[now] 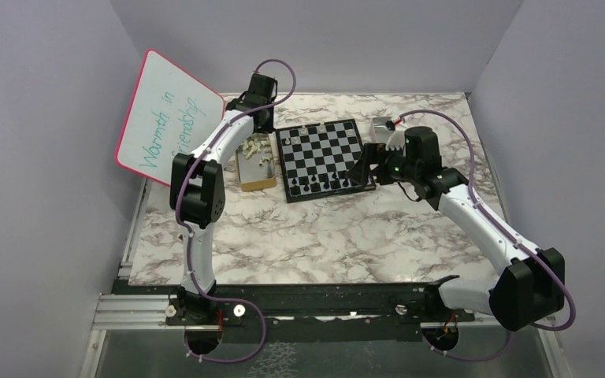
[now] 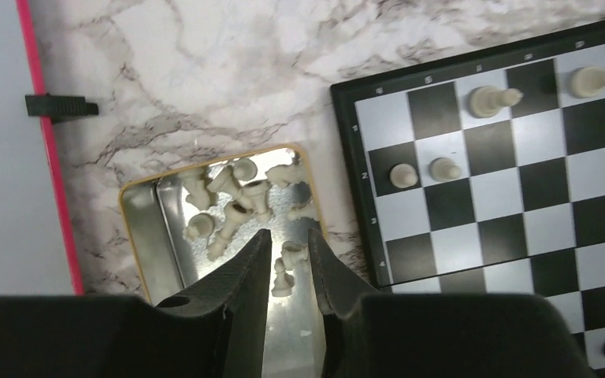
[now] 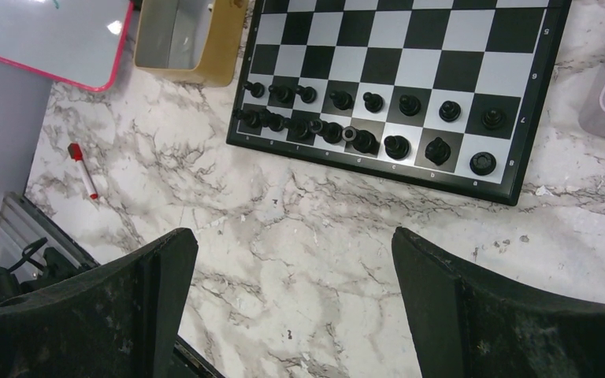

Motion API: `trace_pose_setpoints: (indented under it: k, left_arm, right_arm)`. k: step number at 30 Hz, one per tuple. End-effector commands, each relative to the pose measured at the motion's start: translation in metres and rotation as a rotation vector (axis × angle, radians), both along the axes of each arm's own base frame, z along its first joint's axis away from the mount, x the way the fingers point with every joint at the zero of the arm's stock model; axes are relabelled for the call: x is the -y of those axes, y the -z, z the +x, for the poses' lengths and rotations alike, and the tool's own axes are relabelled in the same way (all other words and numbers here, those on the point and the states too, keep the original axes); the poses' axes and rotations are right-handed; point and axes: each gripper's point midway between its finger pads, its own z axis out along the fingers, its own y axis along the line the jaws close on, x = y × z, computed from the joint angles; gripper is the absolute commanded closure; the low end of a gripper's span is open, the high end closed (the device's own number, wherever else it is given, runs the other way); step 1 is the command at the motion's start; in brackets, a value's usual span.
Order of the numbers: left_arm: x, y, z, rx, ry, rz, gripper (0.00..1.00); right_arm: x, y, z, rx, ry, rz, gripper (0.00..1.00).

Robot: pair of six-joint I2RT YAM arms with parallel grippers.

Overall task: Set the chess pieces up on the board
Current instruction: Place the chess piece on the chessboard, then pick up the chess piece from the storage box.

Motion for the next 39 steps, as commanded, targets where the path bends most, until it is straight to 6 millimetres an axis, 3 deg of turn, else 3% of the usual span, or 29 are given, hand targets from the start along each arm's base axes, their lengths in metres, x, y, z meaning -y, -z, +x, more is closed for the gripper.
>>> trace_pose_setpoints:
  k: [1,14,28,39]
  left_arm:
    - [-0.035,-0.002,0.001,0.014,-0.106,0.015,0.76]
    - [-0.072,0.03,0.002,-0.034,-0.181,0.072,0.71]
    - [-0.088,0.057,-0.002,-0.086,-0.215,0.103,0.71]
    - [-0.088,0.071,-0.003,-0.114,-0.202,0.1,0.71]
  right_arm:
    - [-0.001,-0.004,-0.007,0.01,-0.012,0.009,0.0]
    - [0.0,-0.004,-0.005,0.011,-0.011,-0.004,0.0]
    - [-0.002,-0.002,-0.003,0.0,-0.012,0.007,0.0]
    - [-0.003,-0.002,-0.003,-0.001,-0.015,0.012,0.0]
